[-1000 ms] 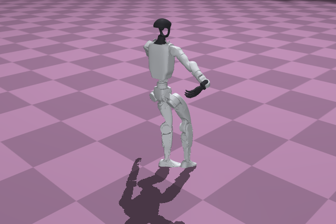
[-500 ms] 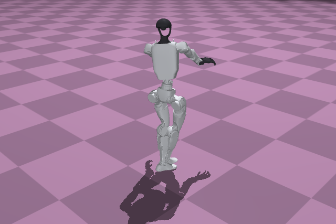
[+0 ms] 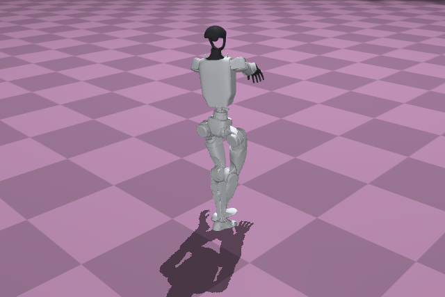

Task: Dance

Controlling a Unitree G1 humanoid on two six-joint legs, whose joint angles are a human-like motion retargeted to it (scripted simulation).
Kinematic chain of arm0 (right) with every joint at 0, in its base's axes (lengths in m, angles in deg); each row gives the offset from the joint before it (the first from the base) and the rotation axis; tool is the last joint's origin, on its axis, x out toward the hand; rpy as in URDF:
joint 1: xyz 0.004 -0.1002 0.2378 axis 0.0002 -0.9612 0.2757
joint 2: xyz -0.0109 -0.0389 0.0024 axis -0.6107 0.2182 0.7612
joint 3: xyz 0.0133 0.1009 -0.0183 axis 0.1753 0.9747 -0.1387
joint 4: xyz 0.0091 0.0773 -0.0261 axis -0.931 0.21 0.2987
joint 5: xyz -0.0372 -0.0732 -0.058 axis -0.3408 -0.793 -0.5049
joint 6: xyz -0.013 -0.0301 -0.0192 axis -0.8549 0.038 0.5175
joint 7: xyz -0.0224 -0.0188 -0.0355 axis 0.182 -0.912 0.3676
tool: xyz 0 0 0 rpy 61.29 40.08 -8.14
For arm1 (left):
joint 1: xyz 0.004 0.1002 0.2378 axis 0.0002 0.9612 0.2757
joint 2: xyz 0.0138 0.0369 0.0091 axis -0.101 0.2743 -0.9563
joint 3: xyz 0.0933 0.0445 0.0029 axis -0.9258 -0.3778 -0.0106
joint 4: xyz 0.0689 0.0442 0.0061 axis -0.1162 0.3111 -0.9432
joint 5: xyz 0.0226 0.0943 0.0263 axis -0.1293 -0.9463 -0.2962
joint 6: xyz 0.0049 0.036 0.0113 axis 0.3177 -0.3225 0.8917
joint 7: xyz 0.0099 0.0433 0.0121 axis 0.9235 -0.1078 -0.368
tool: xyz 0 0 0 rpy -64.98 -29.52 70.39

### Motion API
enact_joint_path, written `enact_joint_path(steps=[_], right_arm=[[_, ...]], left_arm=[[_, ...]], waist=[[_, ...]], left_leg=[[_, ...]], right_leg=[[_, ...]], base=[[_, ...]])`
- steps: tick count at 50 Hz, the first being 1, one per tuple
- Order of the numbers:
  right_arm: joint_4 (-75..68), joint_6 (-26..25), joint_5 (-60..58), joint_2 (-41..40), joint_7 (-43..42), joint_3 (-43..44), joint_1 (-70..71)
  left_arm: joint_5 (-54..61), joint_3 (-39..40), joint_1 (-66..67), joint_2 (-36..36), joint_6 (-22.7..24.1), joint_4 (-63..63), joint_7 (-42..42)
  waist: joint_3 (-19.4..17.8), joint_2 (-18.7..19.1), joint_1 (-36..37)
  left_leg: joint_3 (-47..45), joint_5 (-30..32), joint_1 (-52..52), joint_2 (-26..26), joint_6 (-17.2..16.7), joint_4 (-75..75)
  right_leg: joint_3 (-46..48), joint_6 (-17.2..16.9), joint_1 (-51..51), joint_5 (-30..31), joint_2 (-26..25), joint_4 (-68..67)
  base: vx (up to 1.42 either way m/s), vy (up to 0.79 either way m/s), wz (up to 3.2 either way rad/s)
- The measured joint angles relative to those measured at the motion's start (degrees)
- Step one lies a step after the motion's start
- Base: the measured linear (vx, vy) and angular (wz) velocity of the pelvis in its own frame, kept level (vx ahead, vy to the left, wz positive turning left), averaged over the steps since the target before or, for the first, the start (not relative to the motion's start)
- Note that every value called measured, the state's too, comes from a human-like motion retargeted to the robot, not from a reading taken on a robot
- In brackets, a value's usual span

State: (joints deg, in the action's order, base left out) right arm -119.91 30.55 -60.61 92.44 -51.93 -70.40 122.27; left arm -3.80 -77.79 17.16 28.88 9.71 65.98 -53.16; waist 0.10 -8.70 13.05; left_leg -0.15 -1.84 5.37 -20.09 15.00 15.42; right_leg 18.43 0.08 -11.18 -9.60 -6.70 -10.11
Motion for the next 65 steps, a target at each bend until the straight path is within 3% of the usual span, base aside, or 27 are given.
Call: enact_joint_path(steps=[5, 7, 10, 12, 15, 20, 27, 31, 35, 38, 42, 45, 48, 50, 52, 55, 60, 62, 65], right_arm=[[9.15, 6.01, 1.29, -0.28, 17.55, -0.85, 3.67], [13.24, 8.14, 3.15, 0.19, 23.27, -0.78, 3.74], [21.45, 8.54, 5.06, 1.56, 26.63, -0.49, 2.41], [27.31, 10.42, 6.87, 2.48, 24.19, -0.44, 0.13], [32.94, 10.46, 9.03, 1.23, 13.75, 0.49, -3.54], [36.13, 8.61, 18.47, -3.14, -13.13, -1.12, -9.71], [39.94, 18.76, 30.5, -0.18, -50.25, -9.71, -17.74], [46.11, 22.11, 28.88, 6.78, -59.29, -14.53, -21.68], [52.44, 25.76, 29.68, 14.35, -55.22, -18.76, -26.54], [56.76, 30.95, 33.09, 20.54, -46.45, -19.52, -28.61], [63.99, 34.16, 40.1, 30.22, -29.95, -16.42, -29.59], [67.65, 32.25, 49.82, 35.96, -14.89, -12.33, -31.01], [71.2, 26.74, 62.9, 40.71, 1.61, -7.72, -32.45], [73.06, 22.58, 68.76, 42.86, 7.46, -5.16, -34.17], [74.35, 19.79, 72.18, 43.86, 6.92, -2.97, -36.38], [76.71, 20.58, 74.39, 45.07, -2.27, 0.19, -41.4], [79.08, 32.53, 67.95, 47.51, -31.81, 6.5, -52.04], [79.57, 34.64, 62.13, 48.73, -40.74, 8.93, -56.61], [79.98, 34.45, 55.97, 51.21, -46.23, 12.91, -63.76]], left_arm=[[-2.17, -0.79, -1.72, -5.0, -7.8, -1.45, 2.59], [-3.05, -1.07, -1.87, -6.02, -8.73, -1.84, 3.01], [-3.94, -1.18, -1.39, -7.36, -8.97, -2.21, 1.13], [-4.33, -0.53, -0.6, -8.51, -7.64, -2.15, -0.85], [-3.98, 1.4, 1.17, -10.36, -6.08, -1.92, -3.52], [-3.05, 4.56, 4.87, -14.26, -4.71, -1.33, -5.65], [-4.03, 5.9, 8.97, -19.28, -4.56, -0.8, -6.57], [-4.12, 7.05, 11.1, -21.37, -4.02, -0.67, -7.12], [-4.12, 7.09, 13.02, -23.57, -4.3, -0.26, -6.7], [-4.16, 7.08, 14.69, -25.77, -4.67, -0.15, -5.84], [-4.04, 7.83, 16.86, -30.25, -5.53, -0.43, -4.31], [-4.16, 8.73, 18.17, -33.71, -6.24, -0.76, -3.17], [-4.03, 10.27, 19.63, -37.24, -7.02, -1.09, -1.97], [-3.84, 11.65, 20.89, -39.58, -7.3, -1.21, -1.89], [-3.84, 13.34, 22.28, -41.65, -7.01, -1.32, -2.36], [-4.13, 16.32, 24.53, -44.22, -6.27, -1.43, -3.48], [-3.97, 20.13, 28.05, -46.3, -5.49, -1.29, -4.07], [-3.51, 20.99, 29.24, -46.79, -5.35, -1.21, -3.91], [-3.53, 22.04, 30.61, -47.21, -5.17, -1.09, -3.94]], waist=[[2.02, 2.14, -1.88], [2.45, 2.88, -2.04], [2.42, 3.66, -2.07], [2.49, 4.46, -2.49], [3.35, 5.48, -3.25], [2.96, 6.71, -4.35], [3.16, 6.54, -7.05], [3.58, 6.62, -8.1], [4.04, 7.08, -9.09], [4.78, 7.15, -9.91], [5.98, 7.26, -11.79], [6.71, 7.4, -13.44], [7.37, 7.64, -15.2], [7.78, 8.14, -16.37], [8.04, 8.65, -17.26], [8.0, 9.23, -18.59], [8.5, 9.92, -19.9], [8.69, 10.15, -20.25], [9.03, 10.26, -20.76]], left_leg=[[-4.11, -3.86, -0.72, 1.8, 0.0, 1.41], [-6.02, -5.08, -1.32, 2.65, 0.0, 2.81], [-7.26, -6.63, -1.78, 2.98, 0.0, 6.7], [-7.89, -8.13, -1.44, 3.02, 0.0, 10.21], [-9.14, -10.17, -0.07, 2.64, 0.0, 15.41], [-11.31, -14.63, 2.01, 2.32, 0.0, 24.59], [-12.3, -20.99, 4.39, 2.19, 0.0, 33.02], [-12.86, -22.46, 5.03, 2.55, 0.0, 35.79], [-12.56, -21.74, 5.81, 2.21, 0.0, 36.79], [-12.58, -21.04, 5.9, 2.28, 0.0, 35.94], [-13.08, -19.08, 6.26, 2.61, 0.0, 33.33], [-13.3, -17.61, 6.52, 2.68, 0.0, 30.76], [-13.91, -16.68, 6.28, 3.08, 0.0, 27.8], [-14.51, -16.23, 5.88, 3.53, 0.0, 25.93], [-15.23, -15.82, 5.51, 3.91, 0.0, 24.3], [-16.12, -15.23, 5.19, 4.18, 0.0, 22.65], [-16.71, -15.13, 6.1, 3.95, 0.0, 22.29], [-16.72, -15.43, 6.7, 3.86, 0.0, 22.9], [-16.89, -16.14, 7.16, 3.84, 0.0, 23.79]], right_leg=[[4.84, 1.67, 2.06, -5.76, 0.3, -3.18], [5.99, 2.25, 3.15, -6.34, 0.75, -4.41], [3.91, 5.43, 4.02, -2.37, 0.96, -6.78], [2.34, 6.03, 3.85, -1.73, 0.95, -9.21], [-0.62, 5.35, 3.13, -2.97, 0.78, -13.25], [-5.19, 5.28, 2.52, -3.96, -0.95, -19.53], [-8.66, 3.42, 0.93, -6.49, -3.19, -24.94], [-8.83, 3.89, 1.07, -7.45, -3.73, -26.08], [-8.69, 4.22, 0.55, -7.11, -3.73, -27.06], [-8.67, 4.44, 0.49, -6.38, -3.68, -26.22], [-8.34, 4.9, 0.38, -4.89, -3.22, -23.99], [-7.96, 5.21, 0.13, -3.28, -2.66, -21.81], [-8.37, 5.24, 0.08, -2.28, -2.51, -19.53], [-8.8, 5.19, 0.34, -1.87, -2.61, -17.99], [-9.36, 5.29, 0.73, -1.54, -2.9, -16.59], [-9.83, 5.37, 0.76, -0.94, -2.87, -15.56], [-10.03, 5.43, -0.14, -0.64, -2.42, -15.58], [-10.15, 5.46, -0.54, -0.74, -2.43, -15.94], [-10.15, 5.15, -0.98, -1.39, -2.31, -16.61]], base=[[0.03, 0.27, -0.69], [0.07, 0.2, -0.53], [0.07, 0.23, -0.51], [0.07, 0.26, -0.57], [0.04, 0.28, -0.68], [0.02, 0.15, -0.73], [-0.03, 0.04, -0.26], [-0.03, 0.02, -0.04], [-0.05, 0.03, 0.03], [0.0, 0.0, 0.0], [-0.07, -0.04, -0.05], [-0.11, -0.04, -0.01], [-0.09, 0.01, -0.1], [-0.06, 0.06, -0.24], [-0.05, 0.05, -0.32], [-0.06, 0.05, -0.23], [-0.04, 0.05, -0.09], [-0.02, 0.07, -0.07], [-0.01, 0.09, -0.01]])
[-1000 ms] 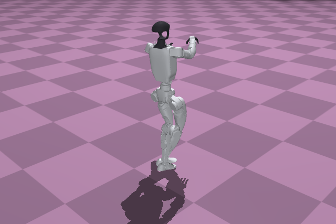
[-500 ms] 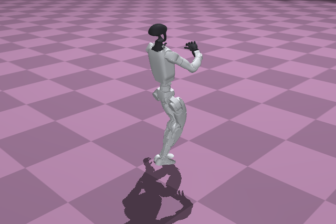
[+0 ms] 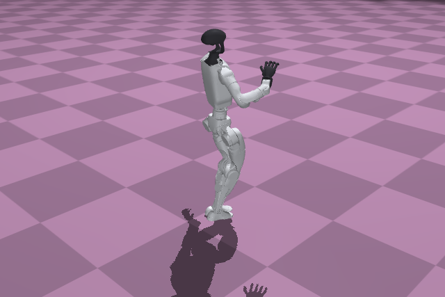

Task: Dance

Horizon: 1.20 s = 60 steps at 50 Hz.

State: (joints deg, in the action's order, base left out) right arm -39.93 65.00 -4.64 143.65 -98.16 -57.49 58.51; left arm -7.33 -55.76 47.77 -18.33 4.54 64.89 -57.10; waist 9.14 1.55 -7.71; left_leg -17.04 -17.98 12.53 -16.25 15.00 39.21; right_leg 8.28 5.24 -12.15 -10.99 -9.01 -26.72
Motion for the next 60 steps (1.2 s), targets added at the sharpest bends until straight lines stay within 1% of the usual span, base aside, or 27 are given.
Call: enact_joint_path(steps=[3, 5, 13, 15, 18, 20, 23, 26, 29, 32, 33, 35, 37, 38, 40, 42, 43, 44, 45, 46, 47, 48, 49, 50, 53, 58, 60], right_arm=[[-0.13, 0.43, -0.29, 2.11, 0.1, 3.02, -7.49], [0.26, 1.05, 1.03, 3.53, 1.12, 6.67, -12.96], [3.97, -0.7, 2.98, 7.06, 11.46, 26.21, -29.77], [5.58, -1.78, 4.68, 7.8, 15.43, 31.0, -32.73], [8.84, -4.83, 7.23, 7.81, 21.13, 37.06, -35.62], [11.3, -6.9, 10.31, 7.73, 27.17, 41.36, -36.6], [14.09, -10.56, 12.92, 5.56, 36.24, 45.24, -36.68], [16.48, -14.4, 17.34, 3.24, 48.14, 49.8, -35.39], [18.31, -18.59, 21.89, -0.11, 61.55, 53.41, -34.32], [19.29, -21.94, 25.49, -4.09, 73.57, 56.73, -32.59], [19.45, -22.48, 26.54, -5.55, 77.45, 57.32, -31.66], [19.67, -23.65, 28.32, -8.49, 84.55, 57.2, -28.79], [19.57, -24.52, 28.62, -11.64, 90.41, 55.28, -23.03], [19.39, -24.49, 28.21, -13.21, 91.8, 53.87, -19.56], [18.59, -23.48, 27.69, -16.27, 90.84, 50.79, -12.3], [17.17, -20.79, 27.68, -20.27, 86.14, 46.99, -4.39], [16.45, -19.29, 27.71, -22.78, 83.36, 44.8, -0.61], [15.3, -17.63, 27.4, -25.33, 80.47, 42.26, 3.17], [13.92, -15.89, 26.91, -27.9, 77.54, 39.54, 6.96], [12.21, -14.44, 26.73, -30.62, 75.34, 37.53, 10.14], [10.61, -13.27, 26.85, -33.36, 73.48, 35.83, 12.97], [9.25, -12.66, 27.58, -36.13, 72.3, 34.76, 15.1], [7.82, -12.18, 28.66, -38.85, 71.42, 33.94, 16.91], [6.36, -11.76, 29.92, -41.55, 70.69, 33.24, 18.57], [1.1, -11.57, 35.86, -49.1, 68.86, 32.0, 21.91], [-9.02, -13.88, 45.0, -61.7, 70.92, 32.95, 24.28], [-13.93, -15.43, 47.78, -66.15, 71.55, 33.79, 25.29]], left_arm=[[0.01, -0.04, 0.82, -0.13, 0.17, 0.07, 0.16], [0.02, -0.27, 1.19, -0.18, 0.26, 0.02, 0.39], [-0.59, -2.19, 0.31, -0.21, 0.13, -0.28, 1.24], [-0.48, -2.68, -0.55, -0.17, 0.05, -0.43, 1.39], [-0.43, -3.56, -2.04, 0.12, 0.12, -0.83, 1.57], [-0.73, -4.22, -2.95, 0.16, 0.17, -1.05, 1.76], [-1.59, -5.13, -4.12, 0.8, 0.27, -1.3, 2.05], [-2.78, -5.91, -5.1, 1.26, 0.25, -1.59, 2.39], [-3.56, -6.57, -5.95, 2.37, 0.43, -2.12, 2.87], [-3.71, -7.42, -6.77, 3.49, 1.53, -2.71, 3.24], [-3.62, -7.69, -7.05, 3.92, 2.17, -2.91, 3.39], [-2.86, -8.09, -7.25, 4.31, 3.75, -3.25, 3.38], [-1.27, -7.95, -7.25, 4.57, 5.98, -3.54, 2.97], [-0.3, -7.79, -7.23, 4.84, 7.13, -3.64, 2.87], [1.86, -7.3, -7.15, 5.96, 9.31, -4.04, 2.64], [4.16, -6.09, -7.76, 7.15, 12.17, -5.01, 2.82], [5.26, -5.42, -8.17, 7.74, 13.98, -5.65, 3.33], [6.71, -4.68, -8.29, 8.68, 16.38, -6.3, 4.26], [8.32, -3.91, -8.28, 9.81, 19.06, -6.95, 5.39], [10.25, -3.54, -8.22, 11.68, 21.64, -7.85, 6.86], [11.96, -3.32, -8.37, 13.83, 23.96, -8.84, 8.23], [13.24, -3.38, -8.91, 16.53, 25.75, -9.99, 9.38], [14.11, -3.52, -9.61, 19.43, 27.45, -11.24, 10.51], [14.77, -3.7, -10.37, 22.42, 29.1, -12.54, 11.62], [17.19, -4.49, -12.28, 31.78, 33.93, -17.21, 16.24], [23.77, -5.68, -13.38, 48.26, 39.03, -24.65, 26.31], [27.39, -5.32, -13.1, 54.83, 39.9, -27.88, 30.48]], waist=[[0.24, -0.33, -0.37], [0.41, -0.78, -0.71], [1.22, -2.18, -1.6], [1.41, -2.35, -1.66], [1.9, -2.16, -1.89], [2.23, -2.12, -1.79], [2.46, -1.73, -1.5], [2.48, -1.74, -1.95], [2.23, -2.05, -2.55], [1.73, -3.14, -2.96], [1.45, -3.73, -3.04], [0.67, -5.13, -2.1], [-0.59, -6.87, -0.3], [-1.33, -7.82, 0.33], [-2.98, -10.03, 0.66], [-3.6, -10.46, -0.06], [-3.32, -9.41, 0.18], [-3.26, -7.73, 0.3], [-3.3, -5.75, 0.35], [-3.36, -4.61, 0.57], [-3.39, -3.52, 0.93], [-3.36, -2.56, 1.55], [-3.34, -1.79, 2.08], [-3.31, -1.12, 2.56], [-2.67, 0.52, 2.2], [-1.74, 2.54, 2.6], [-1.59, 2.62, 2.11]], left_leg=[[-0.01, -0.53, 0.22, -0.2, 0.0, 0.93], [0.07, -0.76, 0.4, -0.36, 0.0, 1.51], [-0.33, 0.58, -0.62, -0.56, 0.0, -1.3], [-0.68, 1.67, -1.23, -0.77, 0.0, -3.59], [-0.28, 4.27, -2.23, -2.0, -0.06, -8.85], [0.39, 6.09, -3.05, -2.61, -1.0, -12.69], [2.2, 8.63, -4.58, -3.47, -2.52, -18.33], [4.06, 10.92, -6.23, -4.37, -3.53, -23.67], [5.66, 13.3, -7.84, -5.24, -2.65, -28.04], [6.75, 14.99, -8.88, -5.57, -0.77, -30.8], [7.42, 15.32, -9.11, -5.66, -0.19, -31.3], [7.02, 15.43, -9.06, -4.64, 0.0, -31.41], [5.12, 14.86, -7.76, -2.79, -1.1, -29.9], [4.37, 14.59, -6.96, -2.33, -2.08, -29.0], [2.1, 12.91, -7.84, -3.14, -3.49, -27.11], [1.48, 12.51, -8.07, -2.31, -2.44, -27.08], [0.35, 13.13, -6.89, -0.52, -1.33, -27.68], [-0.54, 13.25, -6.77, 1.02, -0.57, -28.29], [-1.31, 13.1, -7.19, 2.42, 0.0, -28.9], [-1.93, 12.84, -6.97, 3.89, 0.0, -28.53], [-2.47, 12.57, -6.77, 5.32, 0.0, -28.15], [-2.86, 12.26, -6.6, 6.67, 0.0, -27.75], [-3.14, 11.91, -6.36, 7.82, 0.0, -27.29], [-3.37, 11.53, -6.08, 8.87, 0.0, -26.79], [-3.0, 10.97, -4.75, 11.34, 0.0, -25.72], [-4.56, 11.26, -3.67, 14.56, 0.0, -26.27], [-5.47, 11.35, -3.65, 14.82, -0.47, -27.52]], right_leg=[[0.16, -0.21, -0.02, -0.58, 0.29, -0.52], [-0.04, -0.34, -0.34, -0.96, 0.39, -1.29], [0.47, -0.82, 0.12, 0.47, 1.59, 0.21], [0.74, -0.98, 0.3, 1.35, 2.15, 1.4], [1.13, -1.75, 0.17, 3.19, 3.02, 3.44], [1.18, -2.03, 0.5, 5.0, 3.04, 5.68], [1.33, -3.05, 1.65, 8.1, 2.45, 9.8], [2.22, -5.25, 3.07, 11.39, 2.25, 13.99], [2.44, -8.63, 3.92, 15.79, 2.18, 16.91], [1.55, -13.82, 4.01, 20.62, 2.1, 17.97], [-1.2, -16.19, 3.68, 22.68, 1.34, 17.79], [-5.95, -20.24, 2.69, 28.87, -0.87, 16.42], [-2.98, -20.24, -0.24, 36.41, -3.57, 13.02], [0.53, -20.24, -2.43, 39.84, -3.8, 10.21], [10.1, -20.24, -7.83, 40.99, -0.02, -3.31], [4.82, -20.24, -10.11, 40.99, 0.0, -2.31], [2.29, -20.24, -9.89, 40.99, -0.36, 3.98], [2.2, -19.59, -9.49, 38.06, 1.19, 7.16], [3.33, -18.62, -9.01, 33.67, 3.7, 8.78], [2.56, -12.95, -10.3, 31.01, 4.31, 7.5], [1.02, -8.04, -11.53, 28.92, 4.63, 6.14], [-2.06, -4.63, -12.65, 27.96, 4.4, 4.64], [-4.4, -3.19, -13.25, 26.72, 4.56, 2.87], [-6.38, -2.74, -13.6, 25.32, 4.92, 0.95], [-8.69, -3.2, -12.13, 21.8, 7.42, -4.81], [-4.63, -2.84, -5.14, 15.6, 11.34, -9.05], [-3.43, -3.64, -2.55, 15.17, 11.88, -7.98]], base=[[0.0, 0.05, 0.03], [0.0, 0.0, 0.0], [-0.02, 0.01, -0.02], [-0.11, 0.07, -0.05], [-0.13, 0.09, -0.01], [-0.13, 0.03, -0.13], [-0.13, -0.01, -0.12], [-0.16, 0.0, 0.05], [-0.14, -0.03, 0.23], [-0.16, -0.12, 0.24], [-0.18, -0.25, 0.0], [-0.18, -0.46, -0.56], [-0.31, -0.78, -1.25], [-0.37, -0.85, -1.28], [-0.26, -0.62, -0.94], [-0.24, 0.41, -0.49], [-0.35, 0.96, -0.82], [-0.31, 1.11, -1.05], [-0.18, 0.76, -0.97], [-0.15, 0.4, -0.84], [-0.17, 0.06, -0.67], [-0.18, 0.08, -0.56], [-0.19, 0.1, -0.45], [-0.17, 0.09, -0.29], [-0.11, 0.05, -0.11], [-0.12, -0.03, -0.45], [-0.22, -0.08, -0.62]])
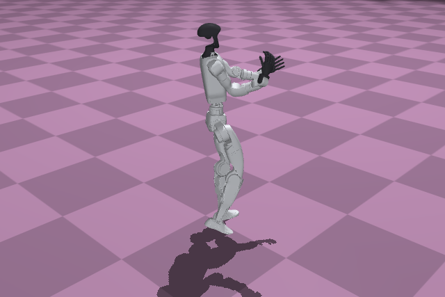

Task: Dance

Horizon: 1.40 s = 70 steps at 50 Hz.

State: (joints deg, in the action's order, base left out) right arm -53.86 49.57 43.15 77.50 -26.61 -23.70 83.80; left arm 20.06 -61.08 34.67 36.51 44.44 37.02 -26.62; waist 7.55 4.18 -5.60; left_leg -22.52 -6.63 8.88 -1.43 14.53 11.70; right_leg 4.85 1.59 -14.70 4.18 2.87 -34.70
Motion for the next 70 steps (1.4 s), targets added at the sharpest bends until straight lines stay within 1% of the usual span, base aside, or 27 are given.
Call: enact_joint_path(steps=[2, 3, 6, 9, 13, 15, 17, 20, 23, 26, 27, 29, 30, 33, 38, 40, 45, 48, 50, 53, 57, 60, 63, 65, 66, 68, 70], right_arm=[[-5.19, -1.93, 2.08, -3.5, 0.2, 1.0, 0.56], [-7.78, -2.48, 2.47, -5.11, 0.17, 1.45, 0.48], [-16.85, -4.47, 2.68, -9.05, 0.13, 3.27, -0.11], [-27.68, -6.64, 3.0, -11.16, 0.61, 6.88, -0.93], [-43.76, -10.84, 2.83, -11.07, 2.29, 13.3, -2.87], [-52.02, -13.77, 1.44, -9.87, 2.37, 16.35, -5.05], [-60.06, -15.99, -0.66, -7.25, 1.26, 18.99, -8.44], [-73.29, -19.29, -5.37, -0.39, -2.16, 20.78, -14.92], [-82.05, -24.55, -14.85, 4.63, -8.78, 25.54, -21.29], [-77.54, -34.18, -27.58, 3.4, -21.9, 40.87, -23.75], [-76.66, -36.26, -27.73, 3.8, -23.56, 42.14, -25.45], [-77.01, -36.54, -24.21, 6.32, -20.9, 38.56, -29.65], [-76.84, -36.6, -24.74, 7.84, -18.71, 38.19, -31.26], [-77.64, -40.81, -32.82, 15.77, -14.16, 39.29, -35.78], [-77.42, -44.19, -54.92, 31.79, -9.29, 39.94, -41.25], [-76.51, -44.68, -62.83, 37.9, -7.68, 39.68, -42.71], [-72.04, -43.97, -75.47, 49.91, -8.8, 41.63, -45.69], [-67.87, -43.74, -76.43, 53.69, -14.27, 43.28, -47.03], [-65.21, -43.2, -75.28, 54.9, -21.25, 44.43, -48.17], [-63.03, -39.6, -70.52, 54.58, -37.3, 46.46, -49.14], [-63.05, -30.34, -60.98, 51.12, -63.0, 47.32, -46.44], [-64.11, -22.01, -52.09, 46.49, -82.94, 45.84, -41.4], [-64.7, -13.89, -45.69, 38.7, -98.31, 45.9, -34.64], [-66.4, -10.36, -41.83, 32.77, -104.69, 46.7, -29.85], [-68.33, -9.81, -39.46, 30.0, -104.6, 47.02, -27.8], [-73.18, -10.28, -34.78, 24.81, -101.02, 46.23, -24.73], [-78.72, -13.11, -30.71, 20.06, -92.93, 41.9, -23.04]], left_arm=[[4.26, 0.62, 0.52, 5.96, 0.13, -2.74, 4.28], [6.23, 0.89, 0.77, 8.77, 0.12, -3.73, 6.36], [12.95, 1.04, 2.88, 15.9, -1.69, -5.67, 13.06], [18.21, 1.29, 6.31, 21.4, -5.33, -5.0, 20.91], [20.74, 0.79, 12.01, 23.58, -9.64, 1.6, 28.77], [18.63, 0.5, 15.35, 21.8, -11.12, 7.1, 31.08], [12.57, -0.23, 18.68, 18.67, -12.94, 13.73, 30.72], [-1.98, -1.68, 23.72, 12.69, -16.31, 24.03, 26.96], [-18.11, -4.95, 31.61, 7.04, -18.54, 28.33, 19.09], [-35.57, -2.58, 42.31, 3.28, -18.98, 25.93, 7.75], [-39.69, -1.58, 45.59, 2.1, -18.65, 24.5, 4.74], [-43.47, -0.47, 51.24, -1.21, -17.32, 22.16, 3.09], [-44.36, -0.18, 53.74, -3.21, -16.54, 21.57, 3.88], [-47.94, 0.84, 58.02, -11.55, -18.95, 22.4, 12.94], [-50.59, 0.05, 57.84, -26.02, -29.34, 22.35, 35.1], [-49.87, -0.32, 55.73, -29.94, -32.83, 21.37, 40.21], [-42.55, -1.07, 46.22, -31.95, -34.27, 19.51, 38.72], [-35.5, -0.9, 39.4, -27.99, -32.65, 18.38, 35.03], [-30.05, -1.01, 34.92, -23.94, -31.27, 18.42, 32.7], [-22.68, -0.65, 29.92, -16.0, -27.94, 19.4, 29.8], [-16.88, 0.15, 27.3, -4.61, -24.1, 20.92, 25.43], [-13.9, -1.03, 28.13, 2.32, -21.05, 22.69, 20.9], [-13.66, -2.15, 30.28, 7.15, -18.34, 24.84, 18.51], [-15.83, -2.93, 31.58, 8.39, -17.52, 26.41, 15.86], [-17.1, -3.29, 31.84, 8.03, -17.25, 27.15, 14.41], [-18.91, -4.11, 31.83, 6.26, -16.94, 28.19, 11.6], [-19.77, -3.86, 30.81, 3.01, -17.13, 28.49, 9.14]], waist=[[0.36, -0.76, -0.39], [0.62, -1.21, -0.55], [0.69, -2.11, -1.24], [-0.33, -2.62, -1.23], [-1.88, -2.86, -1.81], [-2.25, -3.31, -1.82], [-2.06, -3.85, -1.13], [-2.96, -4.64, 0.66], [-3.33, -4.78, 0.22], [-3.09, -4.3, -0.73], [-3.19, -4.3, -0.81], [-3.47, -4.18, -1.3], [-3.56, -4.08, -1.69], [-3.6, -4.33, -0.93], [-3.7, -5.47, 0.78], [-3.68, -6.15, 1.43], [-3.74, -7.67, 3.63], [-3.51, -8.52, 4.18], [-3.65, -8.97, 4.41], [-4.21, -10.73, 4.95], [-4.4, -11.8, 5.63], [-4.23, -10.77, 5.58], [-4.06, -9.36, 6.05], [-4.1, -7.92, 6.56], [-4.09, -7.63, 6.6], [-4.27, -6.58, 7.07], [-4.85, -5.21, 8.0]], left_leg=[[-1.91, 0.03, 0.09, -0.29, -0.52, -1.42], [-2.98, -0.05, 0.24, -0.51, -0.81, -2.05], [-5.13, -1.3, -0.43, -0.78, -3.6, -3.77], [-4.62, -3.6, -1.22, -0.83, -6.69, -4.77], [6.16, -7.99, -0.25, -3.05, -10.46, -4.57], [15.27, -8.48, 0.86, -5.59, -11.12, -3.66], [19.61, -6.17, 1.96, -7.04, -10.84, -2.56], [18.76, 2.46, 2.09, -6.32, -8.2, -2.69], [14.63, 1.52, 0.74, -5.04, -8.23, -3.04], [13.38, 1.37, -0.22, -4.44, -7.75, -3.94], [13.08, 1.25, -0.58, -4.27, -7.72, -4.2], [12.45, 1.05, -1.42, -3.85, -7.83, -4.8], [12.14, 1.01, -1.92, -3.64, -7.91, -5.18], [11.05, 1.04, -2.91, -3.35, -7.84, -5.9], [10.17, 0.85, -2.23, -2.89, -8.19, -3.63], [10.41, 0.77, -1.22, -2.85, -8.55, -1.54], [9.29, 0.97, 2.08, -1.89, -12.65, 5.68], [11.01, 0.17, 4.86, -1.34, -18.25, 10.67], [14.92, -0.56, 6.2, -1.93, -22.63, 13.38], [20.75, -3.4, 7.58, -3.8, -20.73, 16.73], [20.7, -3.93, 8.09, -1.77, -13.56, 16.88], [21.99, -4.44, 7.51, 0.07, -13.33, 13.57], [25.95, 2.75, 7.02, -0.31, -13.89, 8.93], [26.77, 5.22, 6.13, -0.08, -16.77, 5.5], [25.27, 3.85, 5.9, -0.39, -15.84, 5.47], [22.87, 2.46, 4.95, -0.18, -15.02, 4.05], [22.5, 1.74, 3.21, -1.14, -14.12, 2.6]], right_leg=[[0.19, -3.78, 2.47, 1.51, -0.01, 3.98], [1.09, -6.7, 3.81, -0.28, 0.17, 7.02], [6.28, -3.09, 6.8, -4.92, 0.31, 16.29], [3.18, -3.05, 7.87, -4.86, -1.26, 20.91], [-0.9, -2.54, 8.01, -2.79, -2.92, 24.79], [-2.08, -1.94, 8.82, -2.22, -3.7, 26.48], [-2.63, -1.8, 8.95, -1.64, -3.91, 27.3], [-3.52, -2.0, 9.12, -1.2, -3.96, 27.13], [-3.77, -2.14, 8.69, -1.47, -4.14, 26.47], [-5.02, -1.85, 8.55, -2.53, -4.9, 25.92], [-5.69, -1.46, 8.68, -2.79, -5.38, 25.87], [-6.76, -0.91, 9.11, -3.3, -6.2, 25.89], [-7.14, -0.72, 9.28, -3.56, -6.52, 25.84], [-7.45, -0.1, 9.43, -4.06, -7.01, 25.56], [-7.14, 1.13, 9.95, -4.96, -6.98, 25.58], [-6.71, 1.55, 10.25, -5.28, -6.62, 25.67], [-4.99, 1.35, 10.53, -6.17, -5.12, 25.61], [-2.53, 0.87, 10.72, -6.66, -3.94, 26.02], [-0.31, 0.58, 11.48, -6.84, -3.15, 26.57], [1.76, -0.5, 12.94, -6.88, -0.69, 27.27], [3.76, -1.44, 14.02, -6.71, 1.56, 28.21], [4.66, -2.29, 14.67, -6.61, 1.88, 28.77], [4.89, -3.34, 14.8, -6.58, 2.33, 28.92], [5.14, -4.01, 15.07, -6.52, 2.18, 29.0], [5.43, -4.47, 15.1, -6.41, 2.81, 29.06], [5.61, -5.18, 15.34, -6.12, 3.57, 29.13], [5.2, -5.85, 15.91, -5.58, 4.24, 29.13]], base=[[-0.26, -0.13, -0.88], [-0.26, -0.17, -0.97], [-0.23, -0.2, -1.01], [-0.28, -0.19, -0.96], [-0.27, -0.13, -0.7], [-0.1, -0.11, -0.78], [-0.05, -0.1, -0.7], [-0.07, -0.08, -0.57], [-0.06, -0.08, -0.33], [0.02, -0.11, -0.37], [0.07, -0.13, -0.53], [0.07, -0.14, -0.41], [0.06, -0.12, -0.28], [0.03, -0.08, -0.22], [0.0, 0.0, 0.0], [0.04, 0.02, 0.22], [0.03, 0.04, 0.49], [0.02, 0.04, 0.89], [0.08, 0.03, 1.03], [0.13, 0.05, 0.95], [0.14, 0.07, 0.6], [0.17, 0.11, 0.28], [0.16, 0.14, 0.11], [0.2, 0.16, 0.09], [0.13, 0.18, 0.16], [0.12, 0.22, 0.04], [0.19, 0.28, -0.28]])
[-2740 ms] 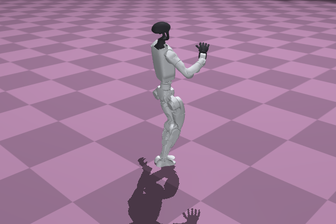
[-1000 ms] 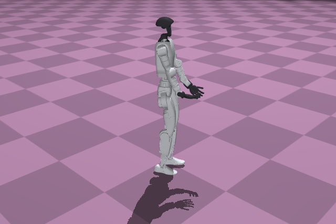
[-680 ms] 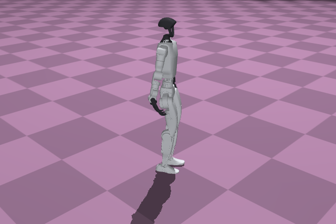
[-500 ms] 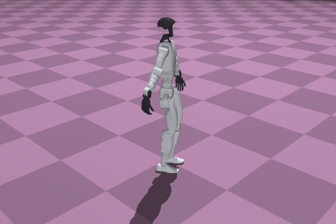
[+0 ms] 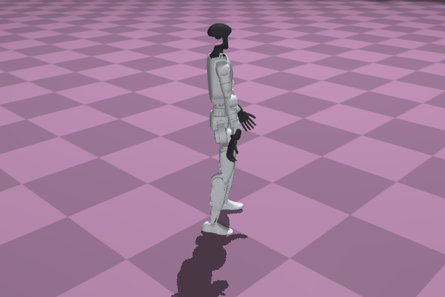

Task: Dance

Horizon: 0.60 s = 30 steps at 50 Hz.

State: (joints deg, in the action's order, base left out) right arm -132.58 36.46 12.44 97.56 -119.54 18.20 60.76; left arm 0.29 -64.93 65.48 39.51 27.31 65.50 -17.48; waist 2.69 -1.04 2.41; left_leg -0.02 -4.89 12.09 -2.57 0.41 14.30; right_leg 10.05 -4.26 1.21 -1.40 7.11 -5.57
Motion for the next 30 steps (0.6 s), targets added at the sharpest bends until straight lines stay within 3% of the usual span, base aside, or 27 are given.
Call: enact_joint_path(steps=[3, 5, 6, 7, 10, 12, 16, 20, 23, 25, 27, 30], right_arm=[[-3.11, -12.11, 8.12, -7.48, 16.55, -15.29, 1.43], [-4.01, -21.41, 9.58, -11.65, 31.54, -27.01, 3.0], [-5.35, -23.19, 6.84, -12.75, 41.51, -32.09, 4.13], [-6.67, -23.81, 4.23, -13.68, 51.89, -37.66, 5.42], [-8.33, -17.74, -4.38, -16.58, 80.75, -54.08, 10.51], [-7.51, -13.26, -12.92, -19.25, 88.46, -60.09, 14.01], [0.6, -9.48, -20.99, -22.21, 89.37, -78.16, 20.93], [18.32, -7.35, -26.74, -23.66, 89.46, -94.25, 22.47], [31.75, -4.92, -27.0, -23.79, 88.95, -101.12, 22.2], [39.76, -2.51, -24.82, -23.22, 84.8, -104.52, 22.02], [46.81, 0.14, -20.81, -22.02, 76.58, -107.31, 21.48], [54.02, 6.59, -13.59, -20.39, 60.84, -109.88, 21.23]], left_arm=[[-0.14, 3.15, -4.03, -7.4, -0.98, -0.41, -1.09], [-0.33, 5.11, -7.55, -12.81, -2.39, -1.98, 0.68], [-0.36, 5.45, -9.62, -15.78, -3.84, -3.26, 2.8], [-0.2, 5.48, -11.8, -18.88, -5.46, -4.53, 5.36], [1.28, 3.09, -19.07, -28.99, -12.18, -7.81, 16.94], [1.42, 1.59, -24.09, -34.81, -16.58, -10.18, 24.81], [0.77, 1.88, -34.23, -42.1, -23.44, -16.3, 32.12], [4.98, 3.92, -41.43, -46.88, -23.97, -23.66, 29.05], [11.23, 4.95, -45.38, -49.03, -19.31, -30.13, 22.07], [15.95, 4.81, -48.1, -49.31, -14.45, -34.64, 15.8], [20.41, 3.81, -50.76, -48.64, -7.71, -39.53, 8.55], [24.38, 2.16, -53.7, -47.62, 4.09, -46.77, -1.55]], waist=[[-0.56, 1.98, 1.38], [-0.37, 3.28, 2.98], [-0.19, 3.66, 3.93], [-0.12, 4.02, 5.01], [-0.83, 5.19, 8.89], [-1.44, 6.2, 10.79], [-0.97, 8.64, 15.51], [0.51, 10.99, 19.77], [0.76, 11.29, 20.67], [0.57, 11.03, 21.0], [0.16, 10.41, 21.65], [-0.5, 8.97, 22.94]], left_leg=[[-1.2, -0.03, -1.6, -1.27, 0.9, -0.78], [-2.69, 0.25, -2.35, -2.18, 2.09, -1.81], [-2.85, 0.22, -2.69, -2.88, 2.46, -2.45], [-3.09, 0.2, -3.04, -3.53, 2.84, -3.0], [-4.07, 0.13, -4.38, -5.16, 4.25, -3.8], [-4.91, 0.06, -5.72, -5.93, 4.92, -4.25], [-8.08, -0.17, -6.33, -6.01, 6.35, -5.17], [-11.79, -0.99, -5.64, -5.55, 7.38, -5.27], [-12.49, -1.81, -5.28, -6.35, 7.25, -4.25], [-13.58, -2.31, -5.31, -7.27, 8.01, -3.63], [-13.94, -3.41, -4.39, -8.01, 8.35, -1.78], [-14.42, -5.49, -0.87, -7.1, 7.24, 2.93]], right_leg=[[-0.82, -1.78, 0.52, 1.21, 1.86, -0.51], [-0.36, -2.52, 0.14, 1.86, 3.2, -1.06], [0.31, -2.67, -0.36, 2.02, 3.93, -1.58], [0.86, -2.8, -0.86, 2.2, 4.66, -2.15], [2.99, -3.14, -1.52, 2.76, 6.83, -4.17], [3.8, -3.23, -1.81, 3.56, 7.65, -6.05], [6.99, -2.12, -6.07, 5.99, 9.11, -12.18], [11.32, -1.07, -11.35, 10.51, 10.57, -19.28], [15.84, -2.61, -13.65, 17.9, 12.82, -23.16], [17.98, -6.4, -15.02, 24.61, 15.27, -25.1], [18.81, -10.54, -17.63, 30.75, 18.11, -28.22], [22.01, -10.74, -24.16, 31.4, 21.83, -36.39]], base=[[0.14, 0.32, -0.47], [0.06, 0.36, -0.47], [0.0, 0.32, -0.42], [-0.03, 0.28, -0.48], [0.02, 0.24, -0.6], [0.06, 0.22, -0.51], [0.05, 0.28, -0.96], [0.1, 0.3, -1.18], [0.13, 0.2, -0.56], [0.1, 0.17, -0.25], [0.03, -0.02, -0.23], [-0.06, -0.2, -0.35]])
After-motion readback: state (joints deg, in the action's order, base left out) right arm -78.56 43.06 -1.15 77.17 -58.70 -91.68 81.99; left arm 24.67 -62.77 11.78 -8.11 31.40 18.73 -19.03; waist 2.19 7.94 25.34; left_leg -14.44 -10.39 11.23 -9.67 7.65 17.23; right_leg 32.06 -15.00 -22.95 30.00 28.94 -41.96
